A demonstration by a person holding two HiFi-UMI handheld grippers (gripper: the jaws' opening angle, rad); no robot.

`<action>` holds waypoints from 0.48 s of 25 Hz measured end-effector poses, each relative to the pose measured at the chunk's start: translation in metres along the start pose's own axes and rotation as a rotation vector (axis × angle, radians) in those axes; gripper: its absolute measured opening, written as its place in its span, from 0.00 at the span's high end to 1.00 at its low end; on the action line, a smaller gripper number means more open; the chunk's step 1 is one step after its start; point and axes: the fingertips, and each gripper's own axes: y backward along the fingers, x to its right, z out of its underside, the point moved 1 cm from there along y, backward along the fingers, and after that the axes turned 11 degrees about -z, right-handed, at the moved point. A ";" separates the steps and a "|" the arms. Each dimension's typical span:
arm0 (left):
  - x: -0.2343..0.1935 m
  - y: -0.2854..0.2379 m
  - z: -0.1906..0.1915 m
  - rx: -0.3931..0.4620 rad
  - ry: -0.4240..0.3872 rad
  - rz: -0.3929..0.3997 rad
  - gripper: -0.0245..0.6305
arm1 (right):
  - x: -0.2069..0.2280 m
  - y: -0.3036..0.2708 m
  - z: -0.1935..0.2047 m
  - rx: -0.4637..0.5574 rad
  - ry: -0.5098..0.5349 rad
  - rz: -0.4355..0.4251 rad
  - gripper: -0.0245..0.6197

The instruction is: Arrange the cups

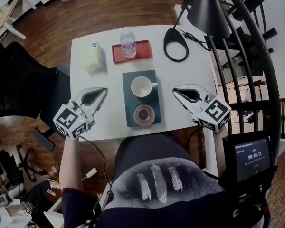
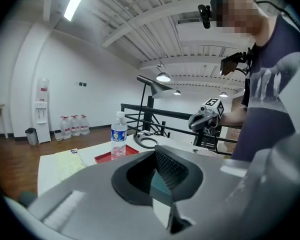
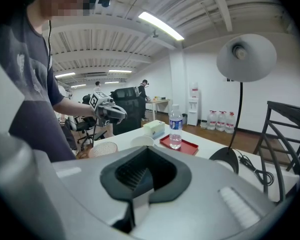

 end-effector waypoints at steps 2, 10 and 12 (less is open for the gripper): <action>0.001 -0.001 0.000 -0.003 -0.003 -0.001 0.94 | 0.002 0.001 -0.002 0.008 0.000 0.004 0.96; 0.010 -0.008 -0.016 0.028 -0.010 0.013 0.94 | 0.001 -0.002 -0.017 0.050 0.021 -0.013 0.96; 0.011 -0.010 -0.017 0.027 -0.012 0.015 0.94 | 0.001 -0.002 -0.020 0.054 0.028 -0.014 0.96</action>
